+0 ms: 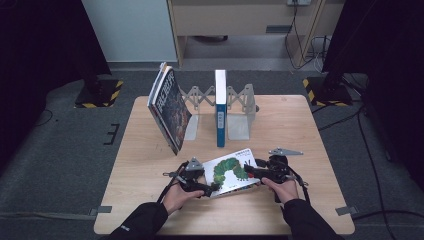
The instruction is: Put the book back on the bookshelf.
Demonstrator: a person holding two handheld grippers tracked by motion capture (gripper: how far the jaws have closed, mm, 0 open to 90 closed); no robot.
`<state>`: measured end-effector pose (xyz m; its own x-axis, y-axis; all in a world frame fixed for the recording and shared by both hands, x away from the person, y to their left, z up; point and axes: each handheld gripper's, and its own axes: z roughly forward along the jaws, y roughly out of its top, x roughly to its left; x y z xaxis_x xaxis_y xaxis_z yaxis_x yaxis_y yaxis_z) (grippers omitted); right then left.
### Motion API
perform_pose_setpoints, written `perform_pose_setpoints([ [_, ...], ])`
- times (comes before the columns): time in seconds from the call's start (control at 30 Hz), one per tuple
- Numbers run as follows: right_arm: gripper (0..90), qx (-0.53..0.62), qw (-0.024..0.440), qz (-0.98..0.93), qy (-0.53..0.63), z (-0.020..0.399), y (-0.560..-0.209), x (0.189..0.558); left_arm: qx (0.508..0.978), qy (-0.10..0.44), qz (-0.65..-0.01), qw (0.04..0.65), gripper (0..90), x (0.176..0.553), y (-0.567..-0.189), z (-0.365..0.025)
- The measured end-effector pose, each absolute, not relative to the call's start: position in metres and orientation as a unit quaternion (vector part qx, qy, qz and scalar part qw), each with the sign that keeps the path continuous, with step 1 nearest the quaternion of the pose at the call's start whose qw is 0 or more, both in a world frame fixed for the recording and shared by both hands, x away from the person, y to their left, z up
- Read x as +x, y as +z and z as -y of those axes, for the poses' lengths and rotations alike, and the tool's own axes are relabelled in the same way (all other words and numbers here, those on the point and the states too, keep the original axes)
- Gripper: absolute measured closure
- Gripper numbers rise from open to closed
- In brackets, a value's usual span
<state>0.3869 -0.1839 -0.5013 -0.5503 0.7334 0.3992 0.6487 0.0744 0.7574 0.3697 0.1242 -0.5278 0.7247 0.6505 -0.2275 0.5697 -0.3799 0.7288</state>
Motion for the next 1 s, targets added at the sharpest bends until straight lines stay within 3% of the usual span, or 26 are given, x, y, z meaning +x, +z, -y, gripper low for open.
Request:
perform_pose_setpoints([
  [0.67, 32.1, 0.47, 0.022, -0.715, 0.518, 0.1864, -0.4941, 0.3816, 0.814, 0.021, -0.392, 0.428, 9.1, 0.3714, -0.532, -0.1278],
  [1.0, 30.9, 0.468, 0.04, -0.714, 0.52, 0.186, -0.4976, 0.3885, 0.811, 0.025, -0.392, 0.434, 8.7, 0.3758, -0.5335, -0.1239],
])
